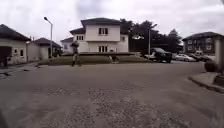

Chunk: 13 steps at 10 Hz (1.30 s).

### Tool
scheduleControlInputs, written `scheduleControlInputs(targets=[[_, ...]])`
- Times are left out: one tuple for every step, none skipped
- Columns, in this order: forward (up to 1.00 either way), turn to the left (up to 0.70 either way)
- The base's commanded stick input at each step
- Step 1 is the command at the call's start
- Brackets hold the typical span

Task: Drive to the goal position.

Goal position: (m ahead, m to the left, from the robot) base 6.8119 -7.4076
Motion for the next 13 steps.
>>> scheduleControlInputs(targets=[[0.0,0.0],[0.0,0.0],[0.0,0.0],[0.0,0.0],[0.29,0.0],[0.7,0.0],[0.7,0.0],[0.7,0.0],[0.7,0.0],[0.7,0.0],[0.7,0.0],[0.7,0.0],[0.7,0.0]])
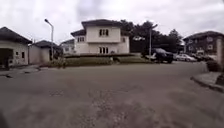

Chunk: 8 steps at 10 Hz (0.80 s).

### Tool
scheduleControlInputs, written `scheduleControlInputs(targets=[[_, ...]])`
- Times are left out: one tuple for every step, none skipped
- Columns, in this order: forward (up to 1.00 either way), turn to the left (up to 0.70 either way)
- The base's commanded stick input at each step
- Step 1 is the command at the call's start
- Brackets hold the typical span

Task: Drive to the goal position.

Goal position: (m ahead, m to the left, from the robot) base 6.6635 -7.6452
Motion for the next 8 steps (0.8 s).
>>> scheduleControlInputs(targets=[[0.7,0.0],[0.7,0.0],[0.7,0.0],[0.7,0.0],[0.7,0.0],[0.7,0.0],[0.7,0.0],[0.7,0.0]])
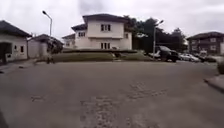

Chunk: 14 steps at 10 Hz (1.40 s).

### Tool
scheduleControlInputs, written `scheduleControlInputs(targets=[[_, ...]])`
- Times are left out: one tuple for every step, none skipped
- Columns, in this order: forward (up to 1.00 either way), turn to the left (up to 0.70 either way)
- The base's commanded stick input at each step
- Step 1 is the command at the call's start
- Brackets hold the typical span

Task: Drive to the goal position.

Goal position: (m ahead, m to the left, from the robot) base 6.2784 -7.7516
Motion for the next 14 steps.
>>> scheduleControlInputs(targets=[[0.7,0.0],[0.7,0.0],[0.7,0.0],[0.7,0.0],[0.7,0.0],[0.7,0.0],[0.7,0.0],[0.7,0.0],[0.7,0.0],[0.7,0.0],[0.7,0.0],[0.7,-0.18],[0.7,-0.31],[0.7,-0.35]])
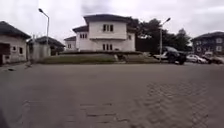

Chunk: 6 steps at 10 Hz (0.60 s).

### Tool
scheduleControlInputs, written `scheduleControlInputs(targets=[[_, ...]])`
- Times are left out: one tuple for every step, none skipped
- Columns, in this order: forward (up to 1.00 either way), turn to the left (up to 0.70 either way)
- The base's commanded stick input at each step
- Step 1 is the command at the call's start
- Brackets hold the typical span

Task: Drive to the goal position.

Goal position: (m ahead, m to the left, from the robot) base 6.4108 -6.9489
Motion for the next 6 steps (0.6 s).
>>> scheduleControlInputs(targets=[[0.7,-0.35],[0.7,-0.35],[0.7,-0.35],[0.7,-0.35],[0.7,-0.35],[0.7,-0.35]])
